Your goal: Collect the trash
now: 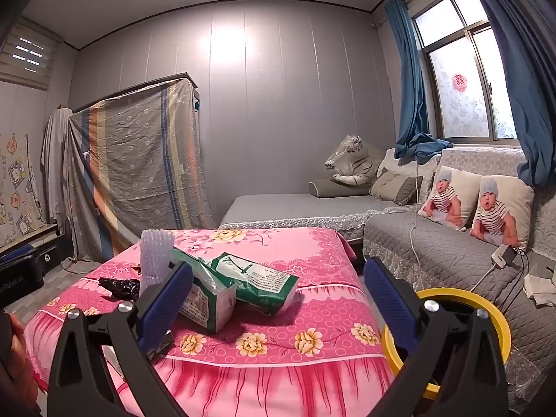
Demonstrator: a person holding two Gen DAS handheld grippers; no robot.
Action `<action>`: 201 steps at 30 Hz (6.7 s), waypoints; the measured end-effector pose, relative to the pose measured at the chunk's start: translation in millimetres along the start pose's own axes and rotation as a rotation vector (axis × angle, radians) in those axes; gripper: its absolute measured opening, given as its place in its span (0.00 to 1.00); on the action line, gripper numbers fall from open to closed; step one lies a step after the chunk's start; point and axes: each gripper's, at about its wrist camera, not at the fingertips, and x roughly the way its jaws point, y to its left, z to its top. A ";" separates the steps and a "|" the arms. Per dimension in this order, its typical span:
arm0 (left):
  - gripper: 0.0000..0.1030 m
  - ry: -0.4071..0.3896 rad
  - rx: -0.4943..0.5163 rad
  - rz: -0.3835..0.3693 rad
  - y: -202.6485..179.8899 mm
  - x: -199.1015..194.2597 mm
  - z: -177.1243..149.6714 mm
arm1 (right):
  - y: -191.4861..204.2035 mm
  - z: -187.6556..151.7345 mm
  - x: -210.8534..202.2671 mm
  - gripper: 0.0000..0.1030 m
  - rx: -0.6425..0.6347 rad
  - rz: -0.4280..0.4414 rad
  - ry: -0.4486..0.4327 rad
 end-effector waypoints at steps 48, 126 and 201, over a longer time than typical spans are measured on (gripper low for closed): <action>0.92 0.028 -0.023 -0.036 -0.6 2.5 -0.7 | 1.1 -8.8 5.3 0.93 0.011 -0.009 0.026; 0.92 0.560 0.289 -0.310 40.5 148.1 -86.7 | -14.7 -18.1 38.9 0.93 0.043 -0.011 0.120; 0.60 0.152 0.041 -0.181 60.3 58.2 -17.9 | -10.1 29.6 123.8 0.12 0.121 0.613 0.536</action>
